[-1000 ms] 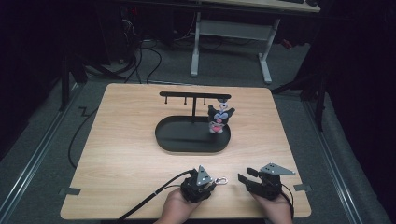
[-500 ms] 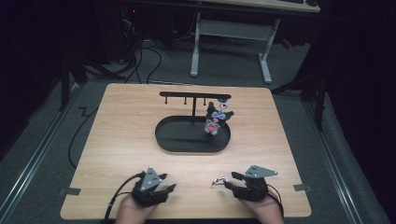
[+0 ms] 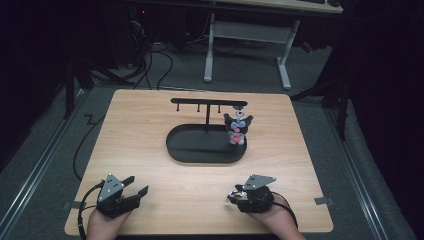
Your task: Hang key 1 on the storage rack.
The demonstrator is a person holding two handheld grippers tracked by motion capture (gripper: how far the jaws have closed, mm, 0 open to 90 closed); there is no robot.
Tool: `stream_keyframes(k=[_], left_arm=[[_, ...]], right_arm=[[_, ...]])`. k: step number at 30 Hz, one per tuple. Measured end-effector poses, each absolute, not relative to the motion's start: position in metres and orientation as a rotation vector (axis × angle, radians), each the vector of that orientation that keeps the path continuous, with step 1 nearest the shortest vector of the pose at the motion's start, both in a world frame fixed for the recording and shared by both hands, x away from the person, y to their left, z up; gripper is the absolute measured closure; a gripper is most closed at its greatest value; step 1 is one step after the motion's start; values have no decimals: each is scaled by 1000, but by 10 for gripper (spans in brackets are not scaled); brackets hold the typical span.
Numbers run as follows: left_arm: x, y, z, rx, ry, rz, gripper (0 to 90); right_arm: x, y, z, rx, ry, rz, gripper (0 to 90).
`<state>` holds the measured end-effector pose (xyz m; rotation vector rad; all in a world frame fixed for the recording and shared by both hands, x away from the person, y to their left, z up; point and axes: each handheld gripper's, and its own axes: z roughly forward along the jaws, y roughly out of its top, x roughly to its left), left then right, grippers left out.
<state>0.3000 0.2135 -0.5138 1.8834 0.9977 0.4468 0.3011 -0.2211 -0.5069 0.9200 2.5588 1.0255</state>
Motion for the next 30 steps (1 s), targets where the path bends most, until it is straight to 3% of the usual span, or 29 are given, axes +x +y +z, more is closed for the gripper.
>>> stream_keyframes(k=[16, 30], left_arm=[[304, 221, -518, 1849, 998, 380, 372], [304, 219, -519, 1853, 994, 367, 373]], right_arm=[[317, -197, -497, 764, 2754, 675, 603], [321, -179, -487, 605, 2856, 446, 863]])
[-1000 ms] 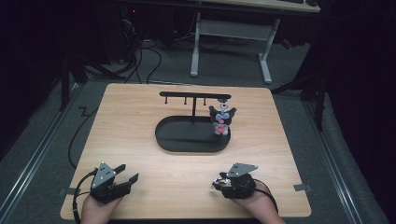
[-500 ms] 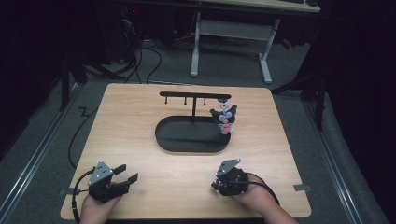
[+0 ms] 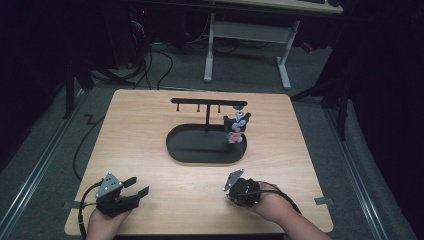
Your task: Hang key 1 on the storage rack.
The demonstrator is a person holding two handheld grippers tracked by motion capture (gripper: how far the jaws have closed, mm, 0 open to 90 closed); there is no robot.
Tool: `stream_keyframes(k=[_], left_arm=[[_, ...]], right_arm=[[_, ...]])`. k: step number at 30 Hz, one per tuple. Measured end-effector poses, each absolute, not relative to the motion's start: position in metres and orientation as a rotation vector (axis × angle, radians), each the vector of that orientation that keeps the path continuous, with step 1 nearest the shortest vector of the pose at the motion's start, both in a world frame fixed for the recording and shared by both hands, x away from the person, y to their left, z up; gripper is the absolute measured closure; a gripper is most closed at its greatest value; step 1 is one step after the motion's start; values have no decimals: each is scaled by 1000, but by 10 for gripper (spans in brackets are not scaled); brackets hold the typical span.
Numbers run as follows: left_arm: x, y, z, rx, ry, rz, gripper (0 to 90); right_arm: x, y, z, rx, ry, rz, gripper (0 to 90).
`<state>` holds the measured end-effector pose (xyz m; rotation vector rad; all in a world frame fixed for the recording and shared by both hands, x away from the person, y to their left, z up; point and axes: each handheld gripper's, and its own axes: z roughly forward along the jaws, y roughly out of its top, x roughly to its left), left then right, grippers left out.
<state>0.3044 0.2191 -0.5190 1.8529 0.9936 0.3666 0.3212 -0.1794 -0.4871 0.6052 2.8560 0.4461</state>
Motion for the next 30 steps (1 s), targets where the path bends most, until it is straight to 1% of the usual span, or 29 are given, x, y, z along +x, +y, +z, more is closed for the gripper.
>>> stream_keyframes(k=[2, 12, 23, 30], left_arm=[[305, 219, -519, 1855, 993, 365, 373], [304, 219, -519, 1859, 983, 353, 382], [304, 218, -518, 1859, 976, 352, 384], [304, 218, -518, 1861, 974, 350, 385]], right_arm=[[322, -179, -485, 612, 2865, 425, 881], [329, -176, -473, 692, 2922, 338, 886], [339, -183, -432, 773, 2930, 311, 887], [349, -181, -409, 811, 2928, 298, 887]])
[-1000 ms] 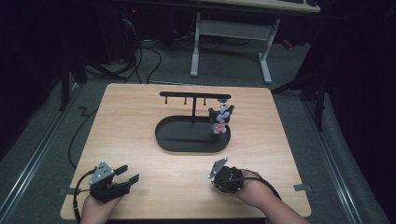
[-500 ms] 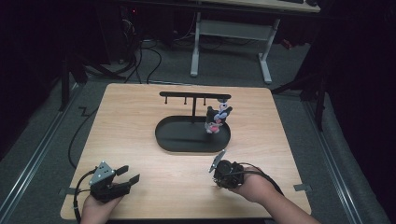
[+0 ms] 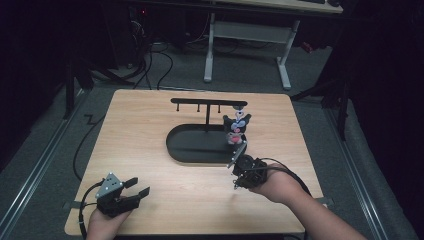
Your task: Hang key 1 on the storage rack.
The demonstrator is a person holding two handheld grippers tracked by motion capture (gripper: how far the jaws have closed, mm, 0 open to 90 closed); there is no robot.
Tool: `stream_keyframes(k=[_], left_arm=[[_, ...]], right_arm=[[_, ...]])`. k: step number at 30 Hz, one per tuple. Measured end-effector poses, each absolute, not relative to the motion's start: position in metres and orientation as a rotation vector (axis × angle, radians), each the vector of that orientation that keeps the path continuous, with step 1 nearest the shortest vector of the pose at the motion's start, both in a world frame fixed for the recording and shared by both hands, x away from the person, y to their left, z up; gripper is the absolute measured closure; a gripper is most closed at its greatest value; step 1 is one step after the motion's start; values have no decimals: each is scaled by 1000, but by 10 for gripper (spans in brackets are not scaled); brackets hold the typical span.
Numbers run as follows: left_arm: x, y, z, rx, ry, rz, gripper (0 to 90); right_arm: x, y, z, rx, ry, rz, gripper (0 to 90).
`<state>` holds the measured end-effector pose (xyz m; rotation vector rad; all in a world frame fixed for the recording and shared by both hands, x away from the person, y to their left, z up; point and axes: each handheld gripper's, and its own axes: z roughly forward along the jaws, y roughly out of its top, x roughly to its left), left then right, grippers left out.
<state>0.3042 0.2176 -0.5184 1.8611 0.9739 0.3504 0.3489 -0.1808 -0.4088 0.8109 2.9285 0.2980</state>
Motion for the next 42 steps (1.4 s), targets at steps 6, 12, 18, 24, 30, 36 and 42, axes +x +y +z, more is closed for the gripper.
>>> stream_keyframes(k=[6, 12, 18, 24, 30, 36, 42], left_arm=[[304, 218, -519, 1865, 973, 345, 385], [304, 218, -519, 1865, 969, 339, 385], [304, 217, -519, 1867, 963, 335, 385], [304, 217, -519, 1873, 956, 332, 385], [304, 218, -521, 1886, 954, 328, 384], [302, 220, -521, 1874, 958, 323, 386], [302, 217, -522, 1887, 944, 313, 386]], right_arm=[[359, -175, -390, 800, 2929, 271, 887], [372, -173, -374, 839, 2921, 266, 887], [388, -170, -357, 879, 2897, 277, 887], [410, -161, -336, 897, 2861, 285, 887], [433, -150, -321, 897, 2844, 301, 887], [452, -140, -317, 909, 2838, 285, 887], [468, -130, -315, 904, 2833, 279, 887]])
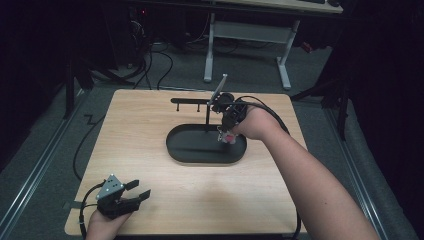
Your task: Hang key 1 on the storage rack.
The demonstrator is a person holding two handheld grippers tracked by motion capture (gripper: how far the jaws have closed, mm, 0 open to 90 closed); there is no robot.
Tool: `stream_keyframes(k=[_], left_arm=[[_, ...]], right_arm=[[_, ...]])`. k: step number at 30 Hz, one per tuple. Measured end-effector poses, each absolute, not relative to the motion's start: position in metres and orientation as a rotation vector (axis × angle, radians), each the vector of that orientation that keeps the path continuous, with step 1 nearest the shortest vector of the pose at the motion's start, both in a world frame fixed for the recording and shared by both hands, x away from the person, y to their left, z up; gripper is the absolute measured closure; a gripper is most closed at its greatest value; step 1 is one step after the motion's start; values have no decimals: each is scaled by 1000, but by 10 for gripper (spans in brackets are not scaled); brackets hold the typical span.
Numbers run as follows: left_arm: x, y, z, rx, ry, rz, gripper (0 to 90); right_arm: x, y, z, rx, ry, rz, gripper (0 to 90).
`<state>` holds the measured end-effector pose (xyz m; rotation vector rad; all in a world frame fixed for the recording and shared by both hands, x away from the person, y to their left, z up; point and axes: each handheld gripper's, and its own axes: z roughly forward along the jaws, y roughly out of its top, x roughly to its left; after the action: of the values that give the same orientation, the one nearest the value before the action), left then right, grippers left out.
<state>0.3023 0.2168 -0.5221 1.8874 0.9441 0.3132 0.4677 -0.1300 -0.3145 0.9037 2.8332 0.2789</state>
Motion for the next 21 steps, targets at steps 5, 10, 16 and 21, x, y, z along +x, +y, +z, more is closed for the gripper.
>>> stream_keyframes(k=[5, 10, 16, 21], left_arm=[[301, 218, -523, 1893, 941, 311, 385], [300, 219, -521, 1884, 941, 316, 387], [300, 217, -521, 1887, 940, 312, 386], [300, 217, -522, 1896, 936, 313, 386]], right_arm=[[479, -124, -313, 911, 2833, 294, 887], [490, -119, -315, 916, 2829, 286, 887], [495, -115, -315, 903, 2823, 267, 887], [497, -114, -313, 919, 2815, 267, 887]])
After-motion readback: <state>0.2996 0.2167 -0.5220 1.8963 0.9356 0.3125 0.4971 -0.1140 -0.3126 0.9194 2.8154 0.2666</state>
